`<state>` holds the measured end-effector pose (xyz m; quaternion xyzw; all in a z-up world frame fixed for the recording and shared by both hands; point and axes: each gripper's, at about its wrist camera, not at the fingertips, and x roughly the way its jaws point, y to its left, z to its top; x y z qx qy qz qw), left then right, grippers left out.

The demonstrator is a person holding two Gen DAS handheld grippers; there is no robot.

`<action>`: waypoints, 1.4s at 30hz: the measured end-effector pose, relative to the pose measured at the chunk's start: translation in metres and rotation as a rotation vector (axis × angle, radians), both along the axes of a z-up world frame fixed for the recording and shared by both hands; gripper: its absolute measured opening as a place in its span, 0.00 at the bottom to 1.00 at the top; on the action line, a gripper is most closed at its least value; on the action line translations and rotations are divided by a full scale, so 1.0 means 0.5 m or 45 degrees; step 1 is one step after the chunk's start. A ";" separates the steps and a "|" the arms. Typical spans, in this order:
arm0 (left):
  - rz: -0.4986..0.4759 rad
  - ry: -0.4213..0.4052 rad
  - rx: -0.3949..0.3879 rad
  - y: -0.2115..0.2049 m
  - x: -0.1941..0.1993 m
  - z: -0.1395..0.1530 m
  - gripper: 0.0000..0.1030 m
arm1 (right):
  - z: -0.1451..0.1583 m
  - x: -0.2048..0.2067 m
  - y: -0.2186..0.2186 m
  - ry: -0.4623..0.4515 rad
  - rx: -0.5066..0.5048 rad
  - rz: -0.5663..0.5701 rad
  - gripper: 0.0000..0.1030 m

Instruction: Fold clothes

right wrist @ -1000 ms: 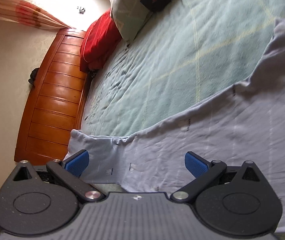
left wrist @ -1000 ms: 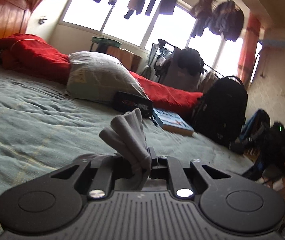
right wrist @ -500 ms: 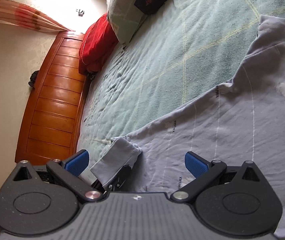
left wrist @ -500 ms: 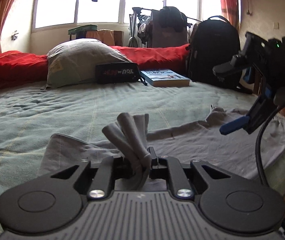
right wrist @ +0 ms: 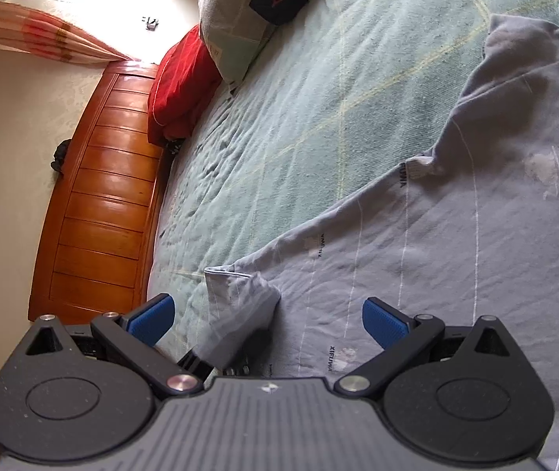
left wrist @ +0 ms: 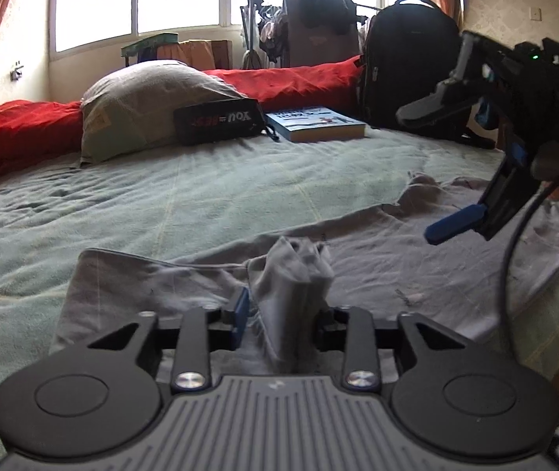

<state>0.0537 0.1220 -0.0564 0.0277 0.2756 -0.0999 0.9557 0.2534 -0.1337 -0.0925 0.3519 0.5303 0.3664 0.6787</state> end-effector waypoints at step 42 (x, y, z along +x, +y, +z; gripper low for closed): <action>0.171 0.201 -0.156 0.144 0.005 -0.012 0.61 | -0.031 -0.015 0.182 0.019 0.002 0.332 1.00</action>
